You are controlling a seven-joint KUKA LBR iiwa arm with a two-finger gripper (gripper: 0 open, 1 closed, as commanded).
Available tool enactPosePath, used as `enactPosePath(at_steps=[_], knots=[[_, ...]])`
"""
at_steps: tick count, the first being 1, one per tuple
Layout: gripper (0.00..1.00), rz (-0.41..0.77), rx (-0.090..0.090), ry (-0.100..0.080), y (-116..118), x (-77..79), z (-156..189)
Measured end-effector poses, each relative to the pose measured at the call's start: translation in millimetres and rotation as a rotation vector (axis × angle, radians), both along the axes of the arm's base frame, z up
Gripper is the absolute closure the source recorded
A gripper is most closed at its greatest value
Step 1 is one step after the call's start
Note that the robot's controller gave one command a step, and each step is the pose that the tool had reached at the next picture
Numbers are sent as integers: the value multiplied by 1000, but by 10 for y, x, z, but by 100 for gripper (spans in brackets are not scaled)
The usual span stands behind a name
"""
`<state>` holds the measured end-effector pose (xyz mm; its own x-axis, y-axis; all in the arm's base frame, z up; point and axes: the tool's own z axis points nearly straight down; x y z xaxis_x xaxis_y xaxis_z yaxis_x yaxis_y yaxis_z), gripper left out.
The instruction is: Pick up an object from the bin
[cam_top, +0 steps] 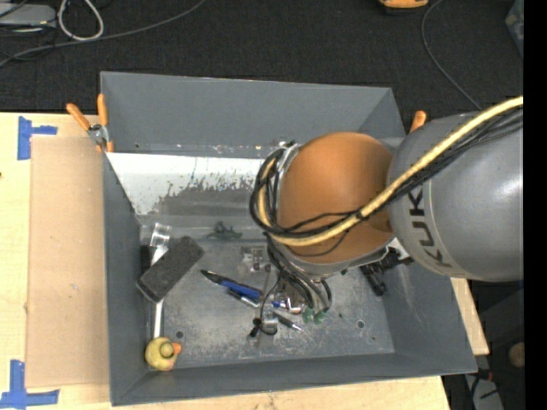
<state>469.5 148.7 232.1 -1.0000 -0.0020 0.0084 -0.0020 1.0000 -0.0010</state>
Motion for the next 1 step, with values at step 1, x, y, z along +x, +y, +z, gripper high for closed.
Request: enactPosePath(at_steps=[1], knots=[[0, -4, 1, -6, -10, 16, 25]])
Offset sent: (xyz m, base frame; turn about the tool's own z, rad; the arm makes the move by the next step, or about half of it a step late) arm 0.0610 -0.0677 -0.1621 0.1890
